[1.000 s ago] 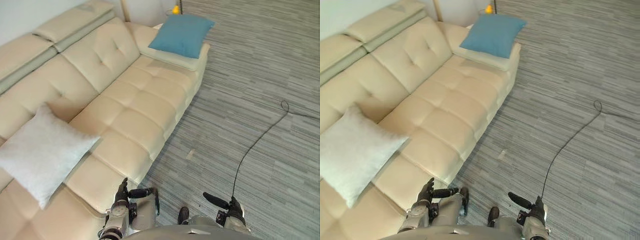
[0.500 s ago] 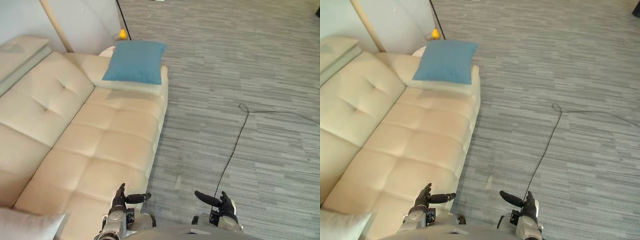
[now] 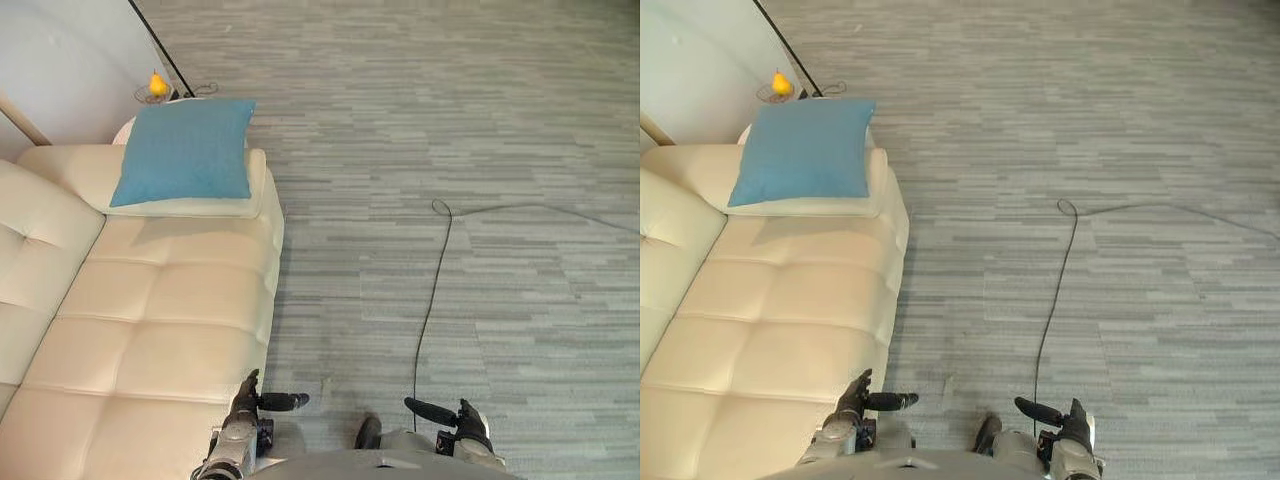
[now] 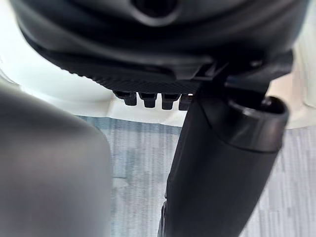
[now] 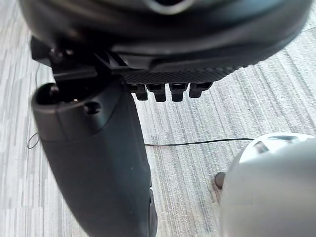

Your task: Pick up cushions and gather them together orderly.

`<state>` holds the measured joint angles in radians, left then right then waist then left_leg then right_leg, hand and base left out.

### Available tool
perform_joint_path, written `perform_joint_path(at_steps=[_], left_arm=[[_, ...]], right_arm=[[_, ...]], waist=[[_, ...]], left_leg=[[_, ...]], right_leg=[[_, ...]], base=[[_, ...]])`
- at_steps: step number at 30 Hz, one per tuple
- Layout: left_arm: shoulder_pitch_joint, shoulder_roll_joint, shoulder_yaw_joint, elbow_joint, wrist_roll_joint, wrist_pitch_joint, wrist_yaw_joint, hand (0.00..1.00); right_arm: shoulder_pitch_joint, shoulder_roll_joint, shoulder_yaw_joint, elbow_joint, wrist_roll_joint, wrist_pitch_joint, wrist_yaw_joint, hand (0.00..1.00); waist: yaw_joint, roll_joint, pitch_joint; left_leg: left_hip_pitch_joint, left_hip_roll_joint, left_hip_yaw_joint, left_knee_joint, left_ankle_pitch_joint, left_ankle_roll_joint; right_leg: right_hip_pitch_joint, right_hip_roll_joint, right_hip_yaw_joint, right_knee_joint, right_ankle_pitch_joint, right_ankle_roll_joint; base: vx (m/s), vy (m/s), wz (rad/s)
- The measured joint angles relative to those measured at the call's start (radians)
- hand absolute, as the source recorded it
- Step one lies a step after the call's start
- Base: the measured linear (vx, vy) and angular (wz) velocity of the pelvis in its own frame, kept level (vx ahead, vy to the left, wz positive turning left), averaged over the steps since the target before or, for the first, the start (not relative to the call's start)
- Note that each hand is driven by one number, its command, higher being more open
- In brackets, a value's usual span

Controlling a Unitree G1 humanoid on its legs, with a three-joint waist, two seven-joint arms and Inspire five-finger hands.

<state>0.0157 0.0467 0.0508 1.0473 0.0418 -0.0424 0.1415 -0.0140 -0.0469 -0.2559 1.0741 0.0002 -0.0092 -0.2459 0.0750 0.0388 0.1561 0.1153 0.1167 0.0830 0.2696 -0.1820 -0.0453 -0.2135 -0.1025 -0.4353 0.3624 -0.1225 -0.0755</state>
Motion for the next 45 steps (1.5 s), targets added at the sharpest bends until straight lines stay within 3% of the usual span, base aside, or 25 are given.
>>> perform_joint_path(at_steps=[3,4,5,8,10,12,14,15,17,19,21,23,25,26,29,30,31,32,34,36,37,38,40,43,45], left_arm=[[-0.003,-0.001,0.005,-0.017,0.008,-0.004,-0.005,1.00],[-0.002,-0.005,0.012,-0.042,0.008,-0.011,-0.007,1.00],[-0.003,-0.007,0.011,-0.046,0.008,-0.014,-0.008,1.00],[-0.004,-0.014,0.005,-0.080,0.009,-0.022,-0.015,1.00],[-0.007,-0.019,0.018,-0.086,0.008,-0.022,-0.018,1.00],[-0.006,-0.022,0.030,-0.090,0.010,-0.024,-0.018,1.00],[-0.005,-0.032,0.044,-0.088,0.009,-0.022,-0.018,1.00],[-0.006,-0.027,0.045,-0.094,0.010,-0.022,-0.020,1.00],[-0.004,-0.017,0.044,-0.099,0.012,-0.018,-0.021,1.00],[-0.004,-0.011,0.043,-0.086,0.012,-0.013,-0.022,1.00],[0.005,-0.008,0.033,-0.079,0.011,-0.011,-0.021,1.00],[0.010,-0.004,0.031,-0.065,0.010,-0.010,-0.020,1.00],[0.017,-0.003,0.030,-0.060,0.009,-0.009,-0.018,1.00],[0.017,-0.004,0.026,-0.060,0.008,-0.010,-0.016,1.00],[0.015,-0.002,0.009,-0.059,0.008,-0.009,-0.012,1.00],[0.019,0.015,0.003,-0.050,0.007,-0.010,-0.017,1.00],[0.014,0.023,-0.003,-0.028,0.007,-0.010,-0.017,1.00],[0.002,-0.001,-0.004,-0.005,0.006,-0.010,-0.017,1.00],[0.005,-0.018,-0.002,-0.001,0.009,-0.011,-0.018,1.00],[0.007,-0.017,0.007,-0.004,0.009,-0.011,-0.019,1.00],[0.003,-0.017,0.013,-0.007,0.010,-0.011,-0.020,1.00],[0.003,-0.018,0.013,-0.015,0.010,-0.010,-0.020,1.00],[0.014,-0.019,0.011,-0.075,0.010,-0.013,-0.021,1.00],[0.012,-0.024,0.010,-0.095,0.010,-0.016,-0.022,1.00],[0.005,-0.023,0.011,-0.094,0.010,-0.015,-0.022,1.00]], right_arm=[[0.028,0.010,-0.005,-0.001,0.000,-0.001,-0.005,1.00],[0.030,0.007,-0.005,-0.002,0.000,0.001,-0.005,1.00],[0.030,0.007,-0.005,-0.002,0.000,0.001,-0.005,1.00],[0.030,0.014,-0.007,-0.017,0.001,0.001,-0.007,1.00],[0.035,0.021,-0.006,-0.037,0.001,0.005,-0.008,1.00],[0.047,0.024,-0.001,-0.056,0.000,0.004,-0.010,1.00],[0.046,0.032,0.009,-0.060,-0.001,0.005,-0.014,1.00],[0.047,0.044,0.009,-0.060,-0.002,0.006,-0.013,1.00],[0.056,0.065,0.010,-0.062,-0.017,0.007,-0.007,1.00],[0.068,0.080,0.010,-0.075,-0.023,0.008,-0.001,1.00],[0.072,0.076,0.009,-0.103,-0.044,0.008,0.012,1.00],[0.073,0.074,0.010,-0.123,-0.050,0.003,0.018,1.00],[0.066,0.075,0.011,-0.129,-0.054,-0.012,0.018,1.00],[0.065,0.075,0.012,-0.128,-0.058,-0.016,0.018,1.00],[0.040,0.071,0.011,-0.122,-0.058,-0.016,0.020,1.00],[0.027,0.070,0.011,-0.100,-0.057,-0.013,0.020,1.00],[0.027,0.056,0.009,-0.091,-0.057,-0.010,0.020,1.00],[0.026,0.026,-0.001,-0.075,-0.058,-0.010,0.019,1.00],[0.031,0.012,-0.022,-0.070,-0.053,-0.008,0.017,1.00],[0.035,0.015,-0.038,-0.069,-0.038,0.000,0.016,1.00],[0.039,0.017,-0.035,-0.074,-0.038,0.000,0.016,1.00],[0.048,0.017,-0.031,-0.081,-0.038,0.000,0.015,1.00],[0.071,0.022,-0.025,-0.079,-0.037,0.000,0.015,1.00],[0.065,0.027,-0.026,-0.082,-0.037,-0.003,0.015,1.00],[0.065,0.036,-0.027,-0.083,-0.037,-0.002,0.014,1.00]], waist=[[0.002,-0.001,0.006],[0.014,0.008,0.016],[0.017,0.010,0.019],[0.029,0.009,0.026],[0.032,0.002,0.037],[0.038,-0.004,0.034],[0.051,-0.001,0.020],[0.059,-0.019,0.020],[0.059,-0.043,0.000],[0.065,-0.057,-0.008],[0.057,-0.057,-0.006],[0.045,-0.061,-0.002],[0.027,-0.054,0.002],[0.024,-0.053,0.001],[0.015,-0.046,0.006],[0.006,-0.061,0.007],[-0.006,-0.060,0.005],[0.000,-0.018,0.002],[-0.004,0.008,-0.002],[-0.021,0.015,-0.003],[-0.030,0.012,0.006],[-0.028,0.016,0.008],[-0.004,0.009,0.018],[0.010,0.004,0.018],[0.016,-0.003,0.021]], left_leg=[[-0.145,0.052,-0.039,0.387,0.007,-0.048],[-0.240,0.067,-0.051,0.563,-0.062,-0.043],[-0.271,0.063,-0.049,0.581,-0.081,-0.038],[-0.376,-0.027,-0.044,0.265,-0.083,-0.003],[-0.395,-0.066,-0.041,0.058,0.011,0.014],[-0.393,-0.075,-0.032,-0.019,0.090,0.002],[-0.379,-0.077,0.005,-0.021,0.172,0.027],[-0.387,-0.089,0.019,0.021,0.150,0.064],[-0.395,-0.115,0.031,0.077,0.096,0.083],[-0.341,-0.146,0.050,0.070,0.051,0.102],[-0.214,-0.180,0.047,0.015,0.008,0.119],[-0.122,-0.189,0.027,-0.004,-0.021,0.127],[-0.037,-0.175,0.007,-0.053,-0.029,0.124],[-0.004,-0.162,-0.004,-0.074,-0.033,0.116],[0.036,-0.104,-0.050,-0.096,-0.074,0.072],[0.039,-0.102,-0.073,-0.099,-0.090,0.050],[0.049,-0.097,-0.108,-0.102,-0.100,0.040],[0.053,-0.067,-0.162,-0.098,-0.101,0.041],[0.044,-0.049,-0.184,-0.065,-0.099,0.037],[-0.034,-0.036,-0.198,0.133,-0.088,0.006],[-0.112,-0.024,-0.205,0.322,-0.062,-0.051],[-0.153,-0.007,-0.198,0.417,-0.051,-0.073],[-0.289,0.036,-0.083,0.628,-0.079,-0.045],[-0.363,0.012,0.000,0.449,-0.091,-0.019],[-0.376,-0.033,0.001,0.195,-0.052,-0.011]], right_leg=[[0.119,0.051,-0.012,-0.105,-0.009,-0.003],[0.175,0.081,-0.010,-0.142,-0.016,-0.005],[0.189,0.085,-0.010,-0.153,-0.016,-0.004],[0.246,0.074,0.002,-0.186,-0.031,0.017],[0.279,0.049,0.008,-0.184,-0.060,0.044],[0.299,0.032,0.020,-0.185,-0.084,0.072],[0.319,0.020,0.042,-0.190,-0.110,0.110],[0.329,0.001,0.052,-0.193,-0.113,0.129],[0.345,-0.028,0.070,-0.196,-0.116,0.149],[0.319,-0.086,0.122,-0.045,-0.143,0.193],[0.166,-0.183,0.192,0.415,-0.089,0.238],[0.069,-0.217,0.214,0.647,-0.100,0.223],[0.007,-0.201,0.190,0.637,-0.133,0.167],[-0.019,-0.181,0.180,0.567,-0.146,0.146],[-0.105,-0.076,0.233,0.272,-0.131,0.153],[-0.116,-0.035,0.308,0.109,-0.040,0.160],[-0.102,-0.019,0.309,0.105,0.015,0.112],[-0.096,0.003,0.294,0.115,-0.015,0.100],[-0.090,0.016,0.276,0.131,-0.055,0.086],[-0.037,0.022,0.238,0.113,-0.091,0.068],[0.023,0.026,0.203,0.074,-0.098,0.059],[0.058,0.034,0.186,0.051,-0.100,0.055],[0.222,0.054,0.120,-0.050,-0.106,0.043],[0.293,0.050,0.096,-0.132,-0.103,0.050],[0.326,0.034,0.077,-0.165,-0.103,0.064]], base=[[0.22,-0.174,0.08],[0.18,-0.108,-0.06],[0.22,-0.039,-0.17],[0.22,0.059,-0.11],[0.27,0.137,-0.05],[0.28,0.126,-0.11],[0.43,0.149,-0.23],[0.38,0.109,-0.18],[0.43,0.134,-0.08],[0.45,0.160,-0.07],[0.50,0.181,-0.04],[0.43,0.061,0.25],[0.37,-0.039,0.37],[0.30,-0.118,0.30],[0.32,-0.214,0.36],[0.24,-0.220,0.48],[0.38,-0.340,0.43],[0.26,-0.221,0.22],[0.34,-0.263,0.13],[0.43,-0.293,0.47],[0.22,-0.143,0.64],[0.33,-0.224,0.81],[0.31,-0.199,0.65],[0.30,-0.060,0.29],[0.28,0.052,0.25]])
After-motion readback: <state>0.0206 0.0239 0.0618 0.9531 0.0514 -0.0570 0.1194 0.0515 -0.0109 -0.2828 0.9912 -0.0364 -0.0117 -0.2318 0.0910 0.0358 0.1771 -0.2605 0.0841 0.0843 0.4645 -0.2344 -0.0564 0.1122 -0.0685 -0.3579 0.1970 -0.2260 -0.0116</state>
